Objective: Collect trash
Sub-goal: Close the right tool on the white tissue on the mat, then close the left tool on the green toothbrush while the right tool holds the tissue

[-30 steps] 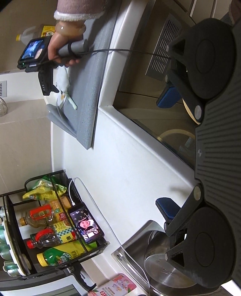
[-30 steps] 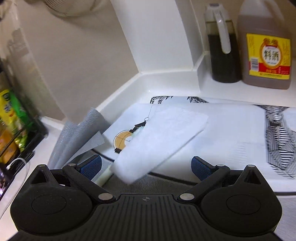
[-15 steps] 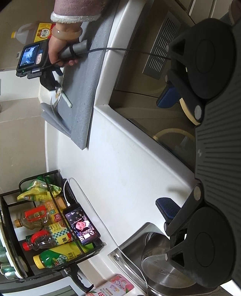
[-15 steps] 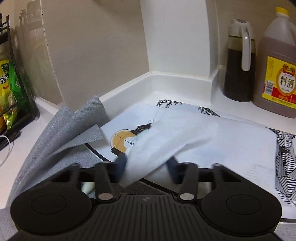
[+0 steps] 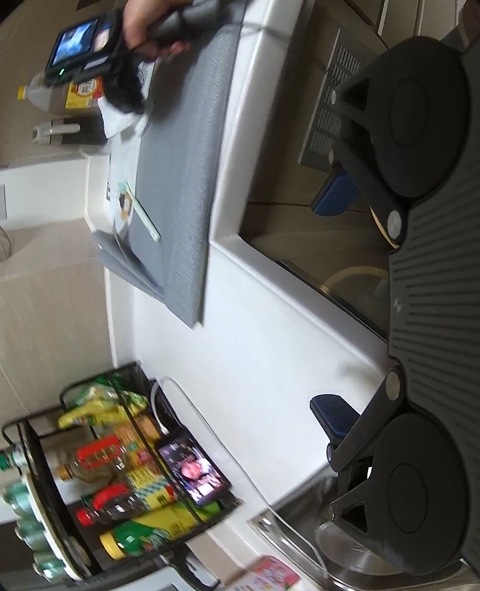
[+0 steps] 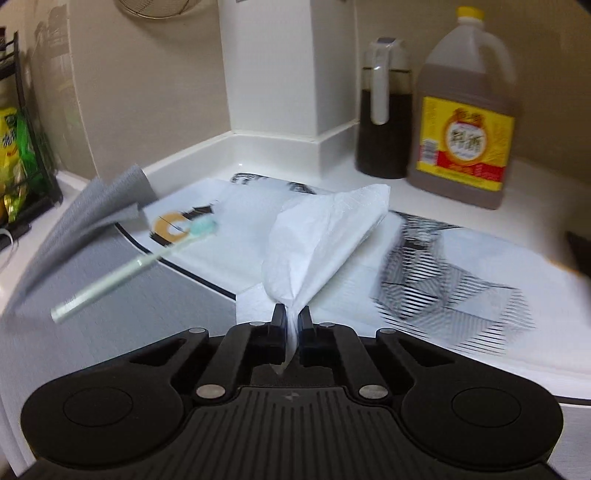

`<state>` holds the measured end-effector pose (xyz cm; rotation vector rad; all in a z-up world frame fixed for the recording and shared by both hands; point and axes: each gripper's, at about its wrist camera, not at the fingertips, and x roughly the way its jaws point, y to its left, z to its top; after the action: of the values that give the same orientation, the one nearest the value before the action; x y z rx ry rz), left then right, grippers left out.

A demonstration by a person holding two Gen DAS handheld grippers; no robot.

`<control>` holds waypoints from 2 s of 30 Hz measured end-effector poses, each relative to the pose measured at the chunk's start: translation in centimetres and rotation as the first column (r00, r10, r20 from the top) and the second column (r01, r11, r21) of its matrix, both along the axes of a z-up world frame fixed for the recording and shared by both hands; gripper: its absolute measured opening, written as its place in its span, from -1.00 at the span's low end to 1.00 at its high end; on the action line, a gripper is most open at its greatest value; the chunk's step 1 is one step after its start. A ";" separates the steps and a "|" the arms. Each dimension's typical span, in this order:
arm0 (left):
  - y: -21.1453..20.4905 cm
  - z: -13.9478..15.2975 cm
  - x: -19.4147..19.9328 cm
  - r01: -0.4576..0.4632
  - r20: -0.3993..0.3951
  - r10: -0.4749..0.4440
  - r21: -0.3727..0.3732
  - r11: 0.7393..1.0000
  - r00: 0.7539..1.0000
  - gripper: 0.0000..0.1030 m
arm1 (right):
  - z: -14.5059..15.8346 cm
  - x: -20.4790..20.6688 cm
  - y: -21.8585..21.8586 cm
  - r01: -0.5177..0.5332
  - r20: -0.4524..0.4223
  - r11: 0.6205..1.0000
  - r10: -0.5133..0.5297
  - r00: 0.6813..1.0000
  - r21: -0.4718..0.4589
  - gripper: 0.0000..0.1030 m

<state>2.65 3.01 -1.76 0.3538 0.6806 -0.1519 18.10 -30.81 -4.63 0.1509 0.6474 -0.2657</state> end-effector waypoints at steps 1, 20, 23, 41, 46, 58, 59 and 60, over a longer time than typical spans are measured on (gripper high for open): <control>-0.5 0.2 0.3 0.015 0.007 -0.015 0.001 1.000 1.000 1.00 | 0.0 -0.9 -0.2 -0.005 -0.001 1.000 0.005 1.000 -0.029 -0.87; -15.8 -0.4 16.5 0.261 0.117 -0.263 0.027 0.965 0.958 0.99 | -1.5 0.1 -2.4 0.011 0.040 0.999 -0.012 0.999 0.047 0.86; -17.9 -1.3 19.2 0.315 0.054 -0.314 -0.003 0.949 0.948 0.99 | -1.7 0.3 -2.7 0.012 0.031 0.999 -0.014 0.999 0.043 0.92; -17.3 -5.2 25.9 0.308 -0.028 -0.325 -0.254 0.917 0.945 1.00 | -2.0 1.7 -1.5 -0.015 -0.042 0.999 0.014 0.999 -0.028 1.00; -17.5 -5.0 25.3 0.302 -0.010 -0.313 -0.239 0.923 0.950 1.00 | -2.0 1.8 -1.4 -0.014 -0.045 0.999 0.013 0.999 -0.031 1.00; -17.4 -5.1 25.6 0.298 -0.018 -0.312 -0.250 0.921 0.950 1.00 | -2.0 1.9 -1.3 -0.009 -0.046 0.999 0.007 0.999 -0.036 1.00; -17.4 -5.1 25.6 0.298 -0.018 -0.312 -0.250 0.921 0.950 1.00 | -1.9 1.8 -1.2 -0.007 -0.045 0.999 0.005 0.999 -0.038 1.00; -17.4 -5.1 25.6 0.298 -0.018 -0.312 -0.250 0.921 0.950 1.00 | -1.9 1.8 -1.2 -0.006 -0.045 0.999 0.004 0.999 -0.038 1.00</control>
<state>28.24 -14.39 -6.90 0.2164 0.6517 -0.5410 19.92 -32.00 -6.56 0.1071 0.6871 -0.2773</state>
